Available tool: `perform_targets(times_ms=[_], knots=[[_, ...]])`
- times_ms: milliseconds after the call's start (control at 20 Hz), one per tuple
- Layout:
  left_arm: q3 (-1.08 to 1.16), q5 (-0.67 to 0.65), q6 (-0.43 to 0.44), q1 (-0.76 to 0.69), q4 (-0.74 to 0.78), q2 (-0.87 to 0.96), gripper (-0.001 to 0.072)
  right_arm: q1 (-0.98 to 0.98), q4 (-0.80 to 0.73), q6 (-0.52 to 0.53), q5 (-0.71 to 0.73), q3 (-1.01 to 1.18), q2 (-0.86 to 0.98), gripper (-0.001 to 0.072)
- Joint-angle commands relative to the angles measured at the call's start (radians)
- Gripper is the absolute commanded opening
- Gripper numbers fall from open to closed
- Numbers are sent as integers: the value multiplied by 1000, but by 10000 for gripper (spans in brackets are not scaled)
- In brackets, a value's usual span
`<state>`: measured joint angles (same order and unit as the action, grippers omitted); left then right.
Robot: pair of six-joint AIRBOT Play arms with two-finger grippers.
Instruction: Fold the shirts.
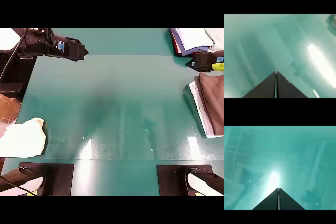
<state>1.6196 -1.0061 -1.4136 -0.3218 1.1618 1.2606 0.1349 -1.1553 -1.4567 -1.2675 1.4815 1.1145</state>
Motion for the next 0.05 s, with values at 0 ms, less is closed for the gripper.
perform_targets(times_ms=[0], knots=[[0, 47, 0, 0, 0, 0, 23, 42, 2, 0, 9, 2, 0, 14]])
